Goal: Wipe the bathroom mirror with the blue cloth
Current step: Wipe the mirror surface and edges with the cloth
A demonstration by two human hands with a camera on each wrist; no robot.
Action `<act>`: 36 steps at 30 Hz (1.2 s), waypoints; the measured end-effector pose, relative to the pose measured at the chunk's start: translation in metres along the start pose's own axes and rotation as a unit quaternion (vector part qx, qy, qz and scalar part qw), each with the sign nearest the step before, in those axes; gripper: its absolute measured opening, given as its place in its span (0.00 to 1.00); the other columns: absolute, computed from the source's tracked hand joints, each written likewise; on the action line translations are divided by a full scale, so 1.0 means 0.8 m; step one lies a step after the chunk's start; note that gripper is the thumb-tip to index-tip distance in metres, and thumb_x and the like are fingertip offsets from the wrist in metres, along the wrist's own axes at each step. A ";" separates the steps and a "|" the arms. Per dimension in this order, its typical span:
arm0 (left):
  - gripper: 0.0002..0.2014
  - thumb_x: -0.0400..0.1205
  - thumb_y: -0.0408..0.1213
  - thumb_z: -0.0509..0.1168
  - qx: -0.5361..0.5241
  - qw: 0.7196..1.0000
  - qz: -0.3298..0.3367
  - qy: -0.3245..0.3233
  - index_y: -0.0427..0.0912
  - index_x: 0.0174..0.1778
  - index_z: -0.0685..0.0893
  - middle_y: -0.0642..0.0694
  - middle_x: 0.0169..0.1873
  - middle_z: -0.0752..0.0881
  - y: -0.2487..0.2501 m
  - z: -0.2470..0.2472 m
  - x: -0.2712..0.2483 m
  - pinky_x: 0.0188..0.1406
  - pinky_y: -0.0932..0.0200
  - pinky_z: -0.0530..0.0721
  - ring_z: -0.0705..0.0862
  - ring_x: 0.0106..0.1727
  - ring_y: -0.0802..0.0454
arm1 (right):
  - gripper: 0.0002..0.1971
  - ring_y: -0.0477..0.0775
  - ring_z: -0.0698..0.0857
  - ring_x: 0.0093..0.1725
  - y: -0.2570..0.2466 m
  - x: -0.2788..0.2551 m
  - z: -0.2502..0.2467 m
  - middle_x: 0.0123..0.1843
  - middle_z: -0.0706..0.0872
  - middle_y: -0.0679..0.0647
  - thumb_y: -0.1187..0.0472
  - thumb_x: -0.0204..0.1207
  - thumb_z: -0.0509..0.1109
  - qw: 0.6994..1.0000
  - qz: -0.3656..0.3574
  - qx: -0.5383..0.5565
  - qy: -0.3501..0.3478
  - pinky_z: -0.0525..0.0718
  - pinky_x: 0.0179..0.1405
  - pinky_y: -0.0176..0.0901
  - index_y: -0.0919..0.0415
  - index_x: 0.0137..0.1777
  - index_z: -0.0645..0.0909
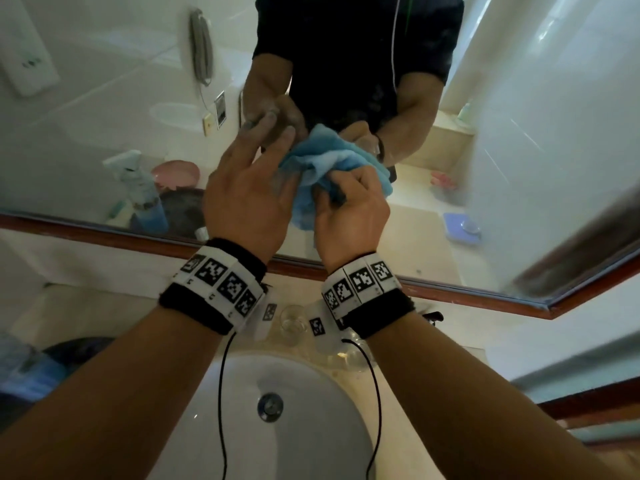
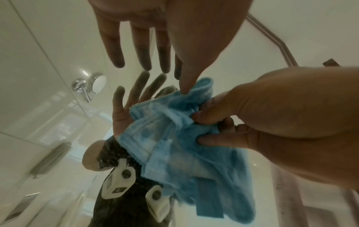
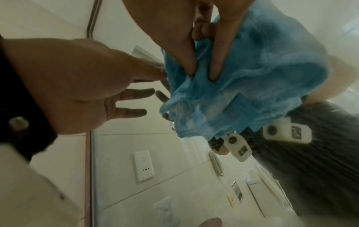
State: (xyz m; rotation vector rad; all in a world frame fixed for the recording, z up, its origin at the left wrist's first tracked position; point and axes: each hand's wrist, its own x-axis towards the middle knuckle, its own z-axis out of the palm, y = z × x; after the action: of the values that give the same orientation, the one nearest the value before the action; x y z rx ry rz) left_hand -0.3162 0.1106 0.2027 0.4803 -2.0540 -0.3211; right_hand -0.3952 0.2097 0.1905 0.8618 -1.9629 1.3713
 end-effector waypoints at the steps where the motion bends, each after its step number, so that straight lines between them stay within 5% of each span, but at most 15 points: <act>1: 0.21 0.84 0.43 0.66 -0.002 1.000 0.002 0.006 0.48 0.74 0.80 0.48 0.78 0.73 -0.005 -0.002 0.001 0.70 0.53 0.73 0.74 0.77 0.47 | 0.07 0.48 0.76 0.42 -0.004 0.002 0.002 0.42 0.83 0.58 0.73 0.66 0.77 1.000 -0.004 0.000 -0.002 0.69 0.43 0.17 0.67 0.44 0.89; 5: 0.24 0.83 0.34 0.65 0.001 1.000 0.005 -0.008 0.46 0.77 0.77 0.46 0.81 0.68 -0.030 -0.004 -0.003 0.77 0.66 0.61 0.68 0.81 0.44 | 0.07 0.50 0.77 0.41 -0.004 -0.006 0.011 0.42 0.82 0.57 0.71 0.67 0.77 1.000 -0.011 -0.014 -0.024 0.70 0.42 0.25 0.65 0.45 0.89; 9: 0.27 0.84 0.32 0.61 0.030 0.998 -0.006 -0.054 0.50 0.80 0.72 0.49 0.83 0.63 -0.035 -0.007 -0.005 0.73 0.50 0.72 0.60 0.84 0.46 | 0.07 0.56 0.84 0.43 0.013 -0.032 0.028 0.44 0.85 0.57 0.70 0.68 0.78 0.998 -0.013 -0.013 -0.061 0.81 0.46 0.36 0.64 0.46 0.89; 12: 0.29 0.83 0.29 0.60 0.036 0.998 -0.001 -0.054 0.52 0.81 0.70 0.49 0.84 0.63 -0.040 -0.007 -0.004 0.72 0.49 0.73 0.60 0.85 0.45 | 0.06 0.56 0.85 0.43 0.031 -0.061 0.044 0.43 0.87 0.59 0.72 0.68 0.78 0.996 -0.022 -0.018 -0.081 0.77 0.51 0.24 0.66 0.45 0.90; 17: 0.32 0.83 0.27 0.60 0.046 0.997 0.000 -0.069 0.54 0.83 0.66 0.51 0.85 0.60 -0.043 -0.003 -0.007 0.73 0.50 0.71 0.57 0.85 0.46 | 0.05 0.58 0.85 0.46 0.055 -0.100 0.056 0.45 0.87 0.57 0.70 0.72 0.75 0.992 -0.005 -0.029 -0.125 0.87 0.48 0.50 0.64 0.46 0.90; 22: 0.29 0.82 0.29 0.63 0.050 0.997 -0.013 -0.058 0.50 0.81 0.71 0.47 0.84 0.62 -0.037 0.002 -0.026 0.76 0.76 0.46 0.61 0.84 0.45 | 0.08 0.60 0.85 0.46 0.052 -0.109 0.053 0.46 0.87 0.59 0.70 0.72 0.69 0.986 -0.016 -0.034 -0.160 0.87 0.50 0.49 0.65 0.47 0.89; 24: 0.26 0.80 0.33 0.65 0.017 0.998 -0.042 -0.049 0.48 0.76 0.77 0.43 0.79 0.70 -0.034 0.006 -0.043 0.76 0.66 0.64 0.72 0.77 0.44 | 0.14 0.59 0.85 0.48 0.051 -0.105 0.045 0.47 0.86 0.59 0.63 0.73 0.62 0.981 -0.027 -0.024 -0.189 0.85 0.52 0.45 0.65 0.49 0.89; 25: 0.23 0.79 0.35 0.66 -0.004 0.997 -0.064 -0.039 0.47 0.72 0.80 0.42 0.73 0.76 -0.031 0.006 -0.052 0.68 0.62 0.74 0.77 0.70 0.44 | 0.17 0.58 0.85 0.48 0.052 -0.102 0.041 0.48 0.86 0.59 0.60 0.73 0.60 0.978 -0.033 -0.018 -0.206 0.84 0.53 0.43 0.66 0.51 0.89; 27: 0.15 0.78 0.39 0.69 -0.024 0.994 -0.106 -0.022 0.45 0.60 0.86 0.43 0.58 0.83 -0.021 0.006 -0.072 0.50 0.66 0.76 0.83 0.55 0.48 | 0.17 0.56 0.84 0.49 0.055 -0.096 0.033 0.49 0.85 0.58 0.59 0.74 0.61 0.970 -0.037 -0.008 -0.241 0.83 0.54 0.42 0.65 0.53 0.88; 29: 0.08 0.78 0.43 0.69 -0.030 0.985 -0.154 -0.074 0.48 0.52 0.86 0.49 0.47 0.87 -0.009 0.008 -0.091 0.43 0.66 0.75 0.85 0.45 0.52 | 0.12 0.55 0.83 0.52 0.064 -0.091 0.028 0.52 0.84 0.56 0.65 0.73 0.69 0.961 -0.035 -0.007 -0.276 0.85 0.55 0.44 0.64 0.56 0.86; 32: 0.10 0.79 0.47 0.67 -0.048 0.960 -0.215 -0.172 0.53 0.53 0.89 0.54 0.47 0.91 -0.004 0.025 -0.112 0.47 0.58 0.85 0.88 0.47 0.53 | 0.20 0.56 0.82 0.58 0.074 -0.085 0.021 0.57 0.81 0.57 0.71 0.67 0.76 0.946 -0.053 -0.014 -0.319 0.84 0.58 0.51 0.64 0.60 0.83; 36: 0.16 0.81 0.50 0.66 -0.066 0.939 -0.266 -0.209 0.57 0.65 0.86 0.51 0.57 0.90 0.004 0.045 -0.112 0.56 0.57 0.84 0.87 0.55 0.50 | 0.25 0.59 0.81 0.60 0.081 -0.077 0.014 0.60 0.81 0.60 0.73 0.67 0.74 0.938 -0.076 0.006 -0.337 0.83 0.60 0.55 0.67 0.65 0.80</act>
State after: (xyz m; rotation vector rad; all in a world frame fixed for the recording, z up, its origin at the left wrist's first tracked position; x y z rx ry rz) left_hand -0.3072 0.1561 0.1176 0.9511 -2.2566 -0.9481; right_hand -0.4085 0.2265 0.1031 1.6157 -2.3043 1.0762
